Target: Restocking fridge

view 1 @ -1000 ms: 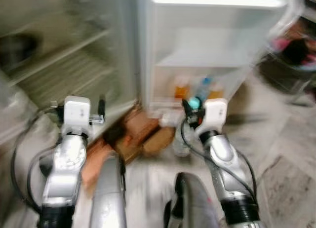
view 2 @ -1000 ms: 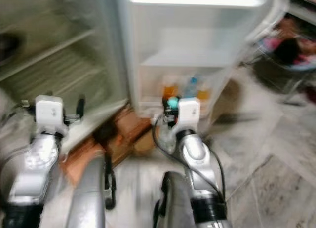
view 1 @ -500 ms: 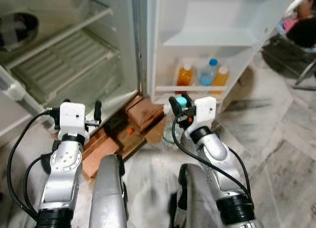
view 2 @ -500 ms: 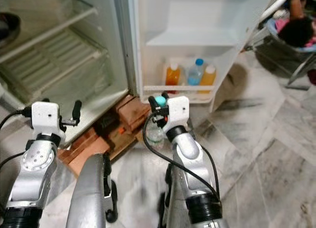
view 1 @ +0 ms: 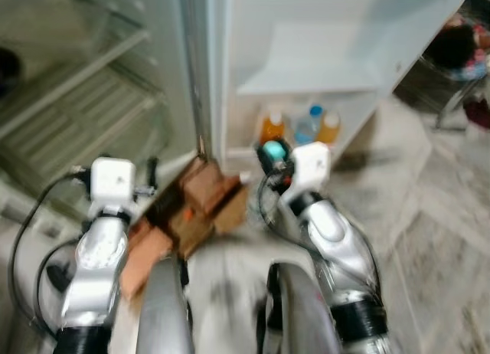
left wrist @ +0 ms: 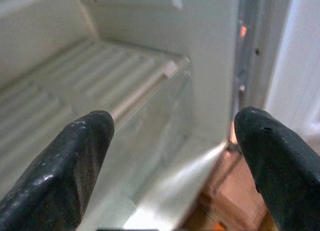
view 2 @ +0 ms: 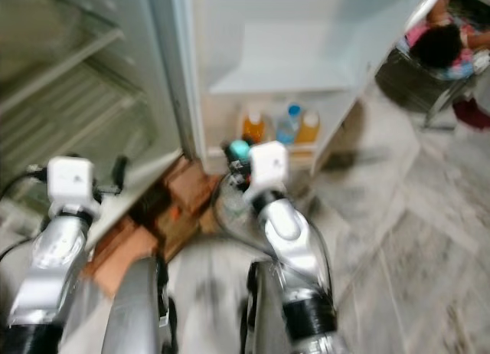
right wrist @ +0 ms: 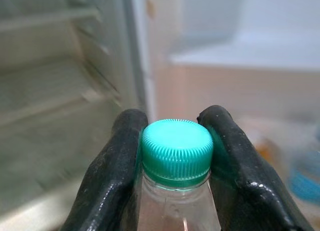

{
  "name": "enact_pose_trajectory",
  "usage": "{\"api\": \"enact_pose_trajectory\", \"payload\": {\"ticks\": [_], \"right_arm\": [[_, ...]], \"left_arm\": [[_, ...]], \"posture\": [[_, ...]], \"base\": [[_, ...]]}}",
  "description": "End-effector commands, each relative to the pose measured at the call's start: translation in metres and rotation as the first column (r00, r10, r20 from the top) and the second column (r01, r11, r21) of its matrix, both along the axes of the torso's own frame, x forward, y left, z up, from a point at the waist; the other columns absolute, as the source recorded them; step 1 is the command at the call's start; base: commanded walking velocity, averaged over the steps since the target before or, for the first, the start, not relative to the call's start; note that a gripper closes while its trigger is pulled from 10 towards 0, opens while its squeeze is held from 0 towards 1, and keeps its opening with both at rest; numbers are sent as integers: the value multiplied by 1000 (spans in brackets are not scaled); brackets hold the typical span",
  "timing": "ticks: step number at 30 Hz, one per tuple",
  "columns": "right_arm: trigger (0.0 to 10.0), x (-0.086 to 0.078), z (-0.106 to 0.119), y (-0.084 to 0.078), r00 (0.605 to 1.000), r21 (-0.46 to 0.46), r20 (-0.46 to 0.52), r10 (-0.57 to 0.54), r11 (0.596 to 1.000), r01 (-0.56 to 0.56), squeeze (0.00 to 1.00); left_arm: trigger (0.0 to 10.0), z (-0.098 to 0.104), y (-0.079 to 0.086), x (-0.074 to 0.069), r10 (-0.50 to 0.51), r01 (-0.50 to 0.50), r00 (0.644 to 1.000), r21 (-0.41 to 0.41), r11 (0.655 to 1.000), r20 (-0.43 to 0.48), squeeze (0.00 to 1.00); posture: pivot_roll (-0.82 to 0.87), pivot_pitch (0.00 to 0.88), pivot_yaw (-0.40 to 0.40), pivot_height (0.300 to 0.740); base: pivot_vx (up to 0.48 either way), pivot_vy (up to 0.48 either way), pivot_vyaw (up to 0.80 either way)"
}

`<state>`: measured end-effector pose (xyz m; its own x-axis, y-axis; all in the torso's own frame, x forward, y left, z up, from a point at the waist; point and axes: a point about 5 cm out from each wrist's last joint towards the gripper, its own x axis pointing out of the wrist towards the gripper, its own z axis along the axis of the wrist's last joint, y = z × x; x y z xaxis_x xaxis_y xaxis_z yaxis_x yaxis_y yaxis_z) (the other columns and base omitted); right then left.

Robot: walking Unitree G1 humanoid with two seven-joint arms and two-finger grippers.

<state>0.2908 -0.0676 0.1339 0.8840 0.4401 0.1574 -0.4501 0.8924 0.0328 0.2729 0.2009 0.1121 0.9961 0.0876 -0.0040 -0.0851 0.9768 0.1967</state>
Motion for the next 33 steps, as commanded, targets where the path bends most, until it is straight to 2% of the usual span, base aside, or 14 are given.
{"api": "enact_pose_trajectory", "payload": {"ticks": [1, 20, 33], "right_arm": [[10000, -2, -2, -10, 1000, -16, 5, -22, 1000, 22, 0], [10000, -6, -2, -8, 1000, -26, 15, 13, 1000, -12, 0], [10000, -7, -3, -8, 1000, -26, 12, 10, 1000, -10, 0]], "left_arm": [[10000, -2, -9, -1, -25, 25, 1000, -17, 1000, -8, 0], [10000, -2, -11, -1, -23, 23, 1000, -7, 1000, -7, 0], [10000, -3, -11, -2, -29, 29, 1000, -12, 1000, -12, 0]], "posture": [[26, 226, -50, 603], [24, 223, -48, 603], [21, 230, -47, 603]], "base": [[368, 0, 0], [33, 0, 0], [312, 0, 0]]}}
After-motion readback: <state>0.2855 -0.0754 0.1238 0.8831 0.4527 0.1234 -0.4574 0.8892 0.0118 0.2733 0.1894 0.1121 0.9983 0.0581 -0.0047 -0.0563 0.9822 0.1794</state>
